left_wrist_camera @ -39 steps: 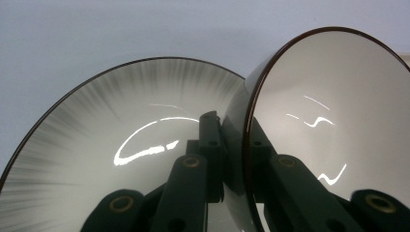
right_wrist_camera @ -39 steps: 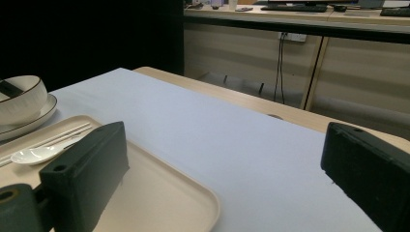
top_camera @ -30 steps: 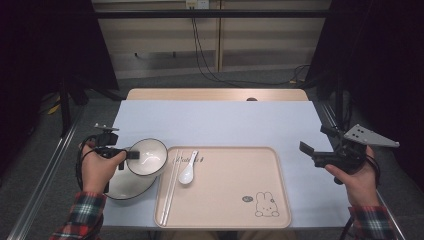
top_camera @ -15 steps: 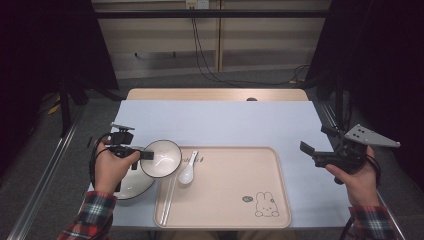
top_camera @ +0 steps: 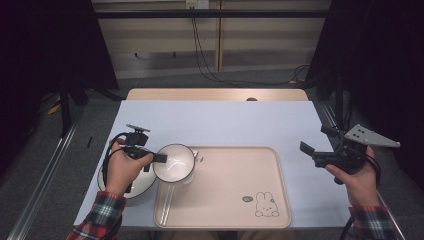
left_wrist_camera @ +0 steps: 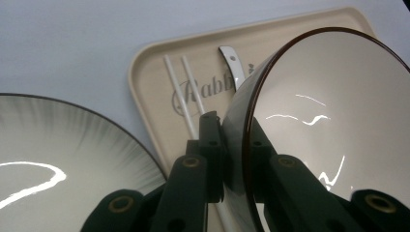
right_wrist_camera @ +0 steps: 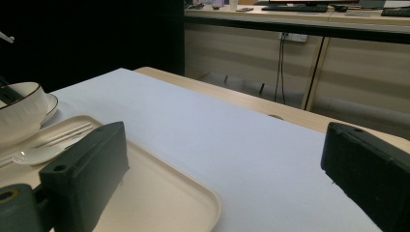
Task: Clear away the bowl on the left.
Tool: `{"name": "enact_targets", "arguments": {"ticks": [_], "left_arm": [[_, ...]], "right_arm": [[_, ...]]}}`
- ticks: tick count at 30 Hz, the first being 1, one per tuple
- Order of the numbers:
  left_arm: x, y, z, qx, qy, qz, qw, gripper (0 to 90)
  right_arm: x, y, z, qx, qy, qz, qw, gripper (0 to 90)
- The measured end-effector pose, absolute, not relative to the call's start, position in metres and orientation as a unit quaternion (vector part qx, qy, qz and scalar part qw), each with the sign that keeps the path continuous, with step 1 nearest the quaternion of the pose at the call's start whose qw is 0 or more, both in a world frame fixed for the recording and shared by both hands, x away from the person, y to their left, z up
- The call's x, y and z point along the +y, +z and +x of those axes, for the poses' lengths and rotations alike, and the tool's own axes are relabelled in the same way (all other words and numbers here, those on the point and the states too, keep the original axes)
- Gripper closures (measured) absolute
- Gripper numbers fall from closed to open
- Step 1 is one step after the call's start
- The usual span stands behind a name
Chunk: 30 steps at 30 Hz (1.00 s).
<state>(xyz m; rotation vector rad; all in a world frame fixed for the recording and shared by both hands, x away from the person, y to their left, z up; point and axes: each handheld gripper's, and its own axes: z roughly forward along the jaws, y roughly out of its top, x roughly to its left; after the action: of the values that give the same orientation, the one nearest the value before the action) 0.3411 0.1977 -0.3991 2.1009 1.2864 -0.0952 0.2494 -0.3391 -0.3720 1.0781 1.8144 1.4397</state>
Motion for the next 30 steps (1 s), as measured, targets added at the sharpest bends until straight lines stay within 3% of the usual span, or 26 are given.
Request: {"name": "enact_targets", "arguments": {"ticks": [30], "left_arm": [[0.155,-0.402,0.325,0.432,-0.067,0.84,0.321,82.8]], "right_arm": [[-0.34,-0.372,0.249,0.681,0.541,0.4,0.287,2.4]]}}
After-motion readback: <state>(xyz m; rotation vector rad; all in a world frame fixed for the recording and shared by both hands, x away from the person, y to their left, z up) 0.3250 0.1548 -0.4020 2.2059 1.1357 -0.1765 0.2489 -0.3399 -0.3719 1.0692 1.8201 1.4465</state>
